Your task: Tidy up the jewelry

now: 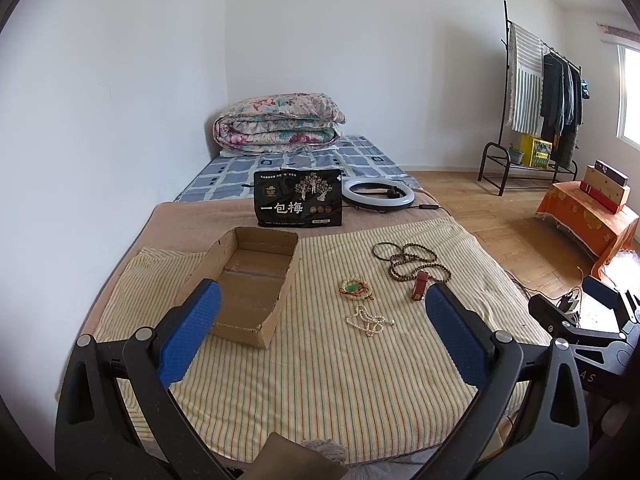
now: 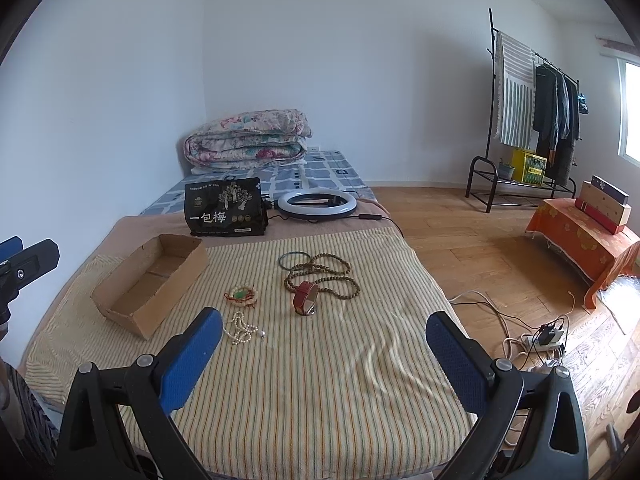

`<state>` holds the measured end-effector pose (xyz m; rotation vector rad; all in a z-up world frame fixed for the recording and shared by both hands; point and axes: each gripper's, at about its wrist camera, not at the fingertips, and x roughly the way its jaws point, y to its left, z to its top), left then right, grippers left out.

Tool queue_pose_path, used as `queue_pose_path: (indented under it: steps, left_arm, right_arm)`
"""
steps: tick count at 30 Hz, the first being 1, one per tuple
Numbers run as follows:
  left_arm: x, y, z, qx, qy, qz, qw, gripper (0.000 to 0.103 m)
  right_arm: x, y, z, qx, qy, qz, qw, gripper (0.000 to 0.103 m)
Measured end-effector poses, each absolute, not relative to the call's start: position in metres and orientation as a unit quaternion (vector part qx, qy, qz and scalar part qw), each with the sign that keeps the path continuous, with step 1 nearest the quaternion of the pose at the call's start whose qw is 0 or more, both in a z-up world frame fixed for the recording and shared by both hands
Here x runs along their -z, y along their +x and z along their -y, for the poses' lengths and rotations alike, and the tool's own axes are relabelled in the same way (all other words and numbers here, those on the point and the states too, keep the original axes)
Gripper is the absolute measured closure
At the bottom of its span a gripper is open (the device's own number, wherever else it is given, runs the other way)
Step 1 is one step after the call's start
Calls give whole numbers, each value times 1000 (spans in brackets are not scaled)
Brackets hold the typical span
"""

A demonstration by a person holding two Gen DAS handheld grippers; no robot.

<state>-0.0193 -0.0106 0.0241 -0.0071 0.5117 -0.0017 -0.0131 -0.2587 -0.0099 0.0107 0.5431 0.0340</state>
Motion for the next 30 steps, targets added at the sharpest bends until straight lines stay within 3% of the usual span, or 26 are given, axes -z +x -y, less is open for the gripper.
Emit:
queue_pose_path:
  steps: [21, 30]
  left_arm:
    - [-53, 7, -13, 36, 18, -237, 971, 0]
    - [-34, 50, -31, 84, -17, -274, 958, 0]
  right_arm:
    - [-49, -24, 287, 32, 29, -250, 967, 0]
    - [-19, 40, 302, -32, 70, -302, 950, 7]
